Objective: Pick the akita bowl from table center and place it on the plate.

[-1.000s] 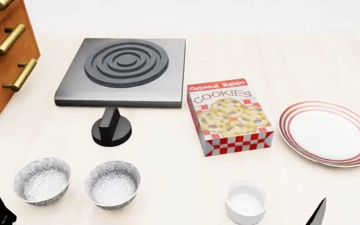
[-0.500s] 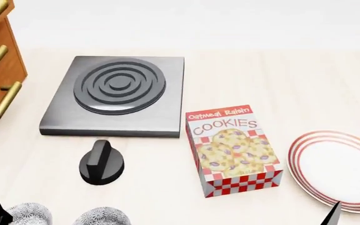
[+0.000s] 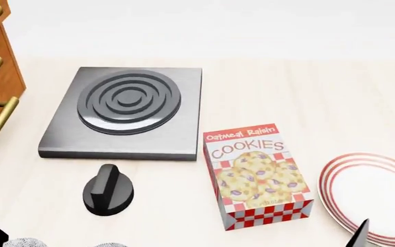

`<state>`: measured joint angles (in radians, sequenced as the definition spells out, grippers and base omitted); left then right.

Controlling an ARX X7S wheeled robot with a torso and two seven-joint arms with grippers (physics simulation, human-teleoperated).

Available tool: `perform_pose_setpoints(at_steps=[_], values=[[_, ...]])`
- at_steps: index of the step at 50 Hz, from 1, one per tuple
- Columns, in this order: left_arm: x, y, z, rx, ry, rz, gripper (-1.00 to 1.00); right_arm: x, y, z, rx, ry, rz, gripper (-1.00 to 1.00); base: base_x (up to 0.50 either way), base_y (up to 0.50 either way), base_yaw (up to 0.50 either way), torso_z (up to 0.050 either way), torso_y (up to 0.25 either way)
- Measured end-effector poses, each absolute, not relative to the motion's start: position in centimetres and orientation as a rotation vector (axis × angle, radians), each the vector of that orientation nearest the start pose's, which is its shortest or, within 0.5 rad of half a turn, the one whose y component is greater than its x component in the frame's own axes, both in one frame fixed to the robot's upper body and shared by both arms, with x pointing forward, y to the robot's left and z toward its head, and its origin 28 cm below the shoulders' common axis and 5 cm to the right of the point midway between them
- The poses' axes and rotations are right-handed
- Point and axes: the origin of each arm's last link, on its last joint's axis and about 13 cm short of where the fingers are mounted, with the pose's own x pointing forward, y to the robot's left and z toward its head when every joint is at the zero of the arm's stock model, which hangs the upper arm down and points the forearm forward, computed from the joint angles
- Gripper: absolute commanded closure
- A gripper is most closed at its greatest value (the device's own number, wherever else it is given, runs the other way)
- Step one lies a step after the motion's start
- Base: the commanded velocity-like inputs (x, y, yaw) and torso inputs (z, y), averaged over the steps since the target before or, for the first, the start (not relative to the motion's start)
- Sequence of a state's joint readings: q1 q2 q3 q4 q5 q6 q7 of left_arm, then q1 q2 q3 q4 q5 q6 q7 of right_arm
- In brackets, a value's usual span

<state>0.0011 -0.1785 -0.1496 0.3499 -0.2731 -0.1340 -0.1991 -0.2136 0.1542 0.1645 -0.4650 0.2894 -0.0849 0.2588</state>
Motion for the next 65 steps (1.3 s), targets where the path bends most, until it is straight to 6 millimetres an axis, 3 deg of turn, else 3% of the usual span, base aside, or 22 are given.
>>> perform_pose_setpoints(at_steps=[18,38,65], values=[[20.5,27.0,9.2,-0.113,-0.243,0.294,-1.0,16.7,-14.0,8.8,0.12,-0.27,-0.225,-1.0,0.0,0.0,0.0,0.0,0.0],[19.5,28.5,10.1,-0.152,-0.28,0.377,-1.0,18.2,-10.4,13.5,0.165,0.006,0.207,-1.0,0.0,0.0,0.0,0.0,0.0],[18.5,28.9,10.4,-0.201,-0.309,0.405,-1.0,19.7,-7.1,14.8,0.183,0.365,0.451,-1.0,0.0,0.0,0.0,0.0,0.0]])
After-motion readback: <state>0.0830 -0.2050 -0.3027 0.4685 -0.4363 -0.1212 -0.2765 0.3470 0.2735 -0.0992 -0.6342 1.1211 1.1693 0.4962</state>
